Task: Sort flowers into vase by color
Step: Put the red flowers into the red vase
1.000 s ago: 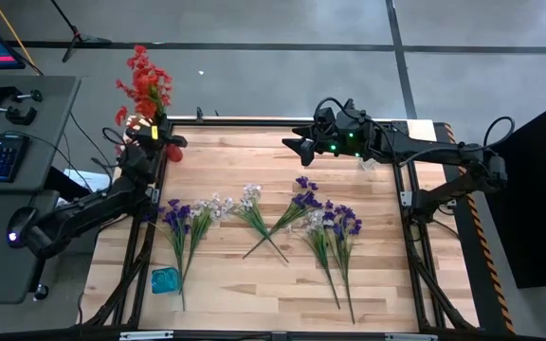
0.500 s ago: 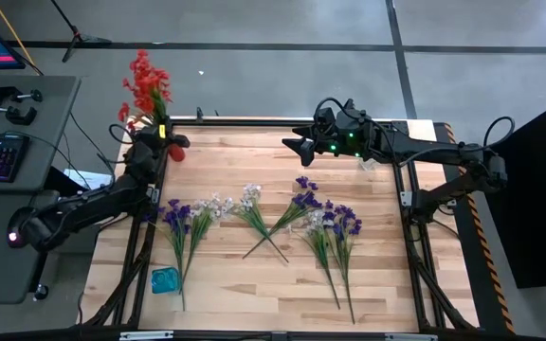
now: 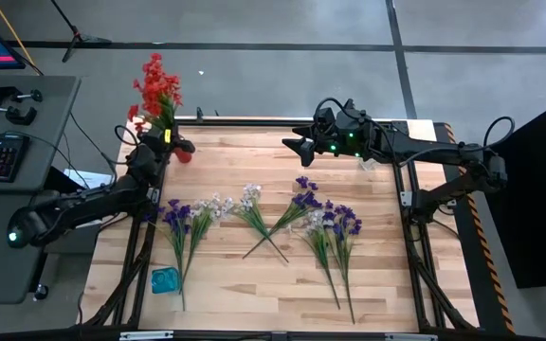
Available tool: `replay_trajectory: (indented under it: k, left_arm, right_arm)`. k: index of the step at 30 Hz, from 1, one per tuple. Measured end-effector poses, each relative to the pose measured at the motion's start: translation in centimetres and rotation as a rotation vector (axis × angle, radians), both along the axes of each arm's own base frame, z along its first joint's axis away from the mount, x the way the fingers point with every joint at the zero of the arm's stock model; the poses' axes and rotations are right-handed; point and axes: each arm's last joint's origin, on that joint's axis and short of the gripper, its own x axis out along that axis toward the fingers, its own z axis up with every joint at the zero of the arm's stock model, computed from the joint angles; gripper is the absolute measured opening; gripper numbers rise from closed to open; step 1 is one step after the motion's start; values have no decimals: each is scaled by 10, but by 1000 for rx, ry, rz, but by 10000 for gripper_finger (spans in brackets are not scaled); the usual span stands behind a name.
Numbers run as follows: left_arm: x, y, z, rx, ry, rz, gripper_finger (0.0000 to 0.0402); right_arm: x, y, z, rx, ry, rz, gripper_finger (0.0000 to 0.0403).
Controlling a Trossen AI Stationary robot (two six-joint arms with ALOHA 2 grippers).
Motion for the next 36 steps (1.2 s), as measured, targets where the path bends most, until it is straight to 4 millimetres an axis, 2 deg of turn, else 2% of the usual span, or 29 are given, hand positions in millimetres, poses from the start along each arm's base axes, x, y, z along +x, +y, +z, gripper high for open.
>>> replay_trajectory:
  k: [5, 10, 20, 28, 36]
  left_arm:
    - [4, -3, 0, -1, -8, -35, 5]
    - [8, -7, 0, 9, 26, -75, 30]
    - [10, -9, 2, 18, 55, -81, 142]
    - [16, -5, 28, 71, 24, -70, 209]
    - [24, -1, 65, 117, -8, -91, 219]
  right_arm:
    - [0, 0, 0, 0, -1, 0, 286]
    - [1, 0, 2, -5, -20, 0, 286]
    - [1, 0, 4, -9, -38, 0, 286]
    - [1, 0, 4, -9, -38, 0, 286]
    - [1, 0, 4, -9, -38, 0, 286]
